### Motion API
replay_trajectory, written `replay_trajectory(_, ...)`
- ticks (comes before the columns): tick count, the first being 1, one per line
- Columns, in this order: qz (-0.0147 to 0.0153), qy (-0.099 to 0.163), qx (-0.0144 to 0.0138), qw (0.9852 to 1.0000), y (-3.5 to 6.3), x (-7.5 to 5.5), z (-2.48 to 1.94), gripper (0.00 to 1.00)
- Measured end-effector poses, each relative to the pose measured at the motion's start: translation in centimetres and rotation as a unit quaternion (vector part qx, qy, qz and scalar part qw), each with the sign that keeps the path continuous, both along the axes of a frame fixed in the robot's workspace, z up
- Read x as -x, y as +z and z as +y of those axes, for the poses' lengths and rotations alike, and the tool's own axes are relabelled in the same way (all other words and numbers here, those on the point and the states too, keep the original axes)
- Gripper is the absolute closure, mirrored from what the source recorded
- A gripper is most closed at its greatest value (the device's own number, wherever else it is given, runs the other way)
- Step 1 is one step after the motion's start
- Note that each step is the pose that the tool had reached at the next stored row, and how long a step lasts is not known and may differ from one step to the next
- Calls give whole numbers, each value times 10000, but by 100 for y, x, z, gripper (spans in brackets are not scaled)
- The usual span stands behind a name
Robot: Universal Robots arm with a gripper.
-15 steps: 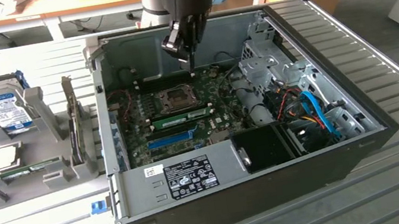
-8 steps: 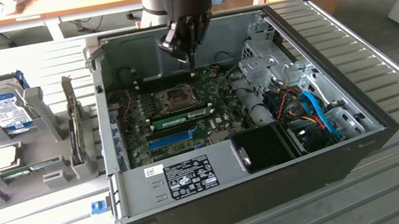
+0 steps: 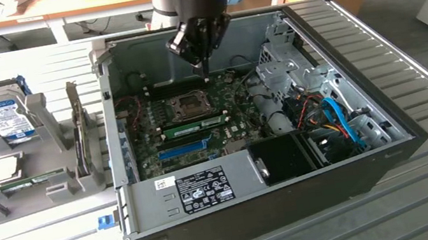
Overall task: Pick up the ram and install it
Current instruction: 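Press down the ram until it locks into place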
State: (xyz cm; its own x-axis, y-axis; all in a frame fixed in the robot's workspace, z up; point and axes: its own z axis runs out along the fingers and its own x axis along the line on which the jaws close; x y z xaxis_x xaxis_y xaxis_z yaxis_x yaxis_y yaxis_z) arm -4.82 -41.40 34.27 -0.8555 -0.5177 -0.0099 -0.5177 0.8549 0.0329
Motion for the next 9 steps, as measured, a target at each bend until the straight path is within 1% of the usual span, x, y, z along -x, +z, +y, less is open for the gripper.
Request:
replay_trajectory(3, 0, -257, 0, 9997, -5, 1, 0, 89)
replay_trajectory(5, 0, -429, 0, 9991, -9, 1, 0, 89)
replay_trajectory(9, 0, -777, 0, 9970, -17, 2, 0, 89)
